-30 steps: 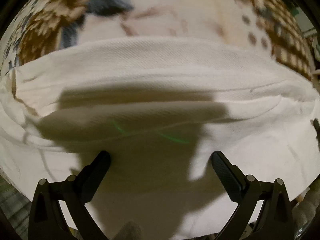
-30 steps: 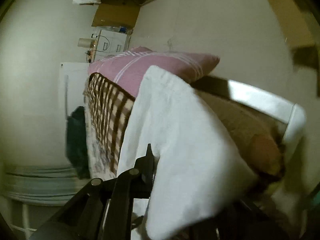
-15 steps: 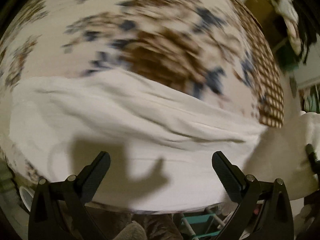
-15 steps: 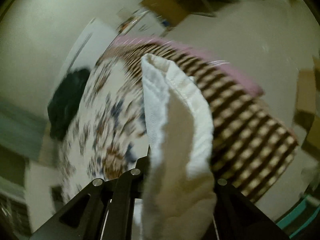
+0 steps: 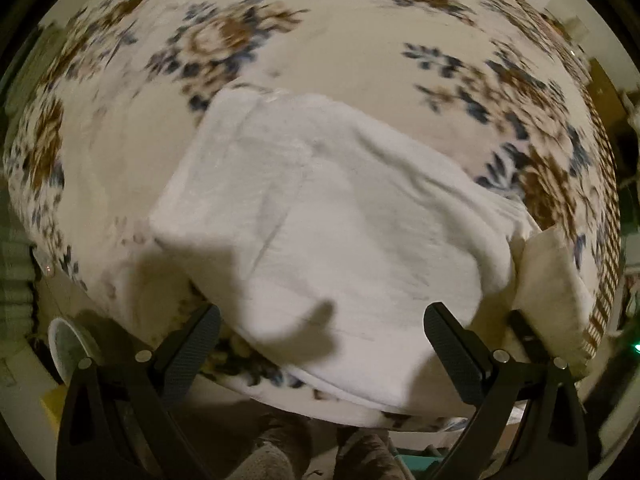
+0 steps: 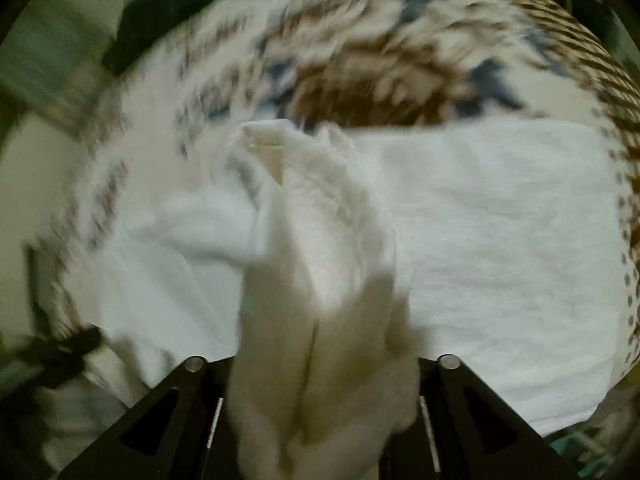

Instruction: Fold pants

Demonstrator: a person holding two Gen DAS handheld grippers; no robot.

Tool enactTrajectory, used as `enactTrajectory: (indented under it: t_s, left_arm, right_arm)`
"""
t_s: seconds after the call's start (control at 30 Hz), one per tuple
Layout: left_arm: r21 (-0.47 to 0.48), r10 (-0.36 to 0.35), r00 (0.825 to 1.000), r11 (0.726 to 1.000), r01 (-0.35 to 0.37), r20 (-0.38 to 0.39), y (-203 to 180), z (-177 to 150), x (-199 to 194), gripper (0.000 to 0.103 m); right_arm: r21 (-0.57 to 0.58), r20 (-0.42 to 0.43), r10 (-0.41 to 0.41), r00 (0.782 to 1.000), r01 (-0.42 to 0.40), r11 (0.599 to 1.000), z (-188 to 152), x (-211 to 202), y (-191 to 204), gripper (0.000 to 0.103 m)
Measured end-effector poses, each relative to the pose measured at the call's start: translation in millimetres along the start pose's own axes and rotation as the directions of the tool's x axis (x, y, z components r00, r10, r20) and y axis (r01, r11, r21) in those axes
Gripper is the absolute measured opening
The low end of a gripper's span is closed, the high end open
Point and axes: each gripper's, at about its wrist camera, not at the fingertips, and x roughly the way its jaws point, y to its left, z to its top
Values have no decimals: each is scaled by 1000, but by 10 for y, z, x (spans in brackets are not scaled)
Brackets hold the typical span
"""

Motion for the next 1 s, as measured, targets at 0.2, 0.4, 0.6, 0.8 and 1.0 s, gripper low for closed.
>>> enactTrajectory:
  t_s: [0.2,0.4,0.6,0.8,1.0]
  left_arm:
    - [-30,-62,998,998,62,3,46,34,-20,103]
    - [8,-152,988,988,152,4,-322,101,-5,103]
    - [126,-204,979,972,200,18,-910,43,36,103]
    - [322,-228,974,923,211,15,-1502,-187,194,70]
    - [401,-228,974,893,203,15,-1704,-313,350,2]
  right_arm:
    - [-85,-159,127,979,-142,986,1,-53,203,87]
    - [37,-93,126,988,-123,992,37,-686,-443,89]
    - [180,-115,-4,993,25,983,175,-682,-1170,89]
    - [252,-118,-35,992,64,966,82,-611,-1529,89]
    - [298,-108,-70,992,100,949,0,-650,-1716,89]
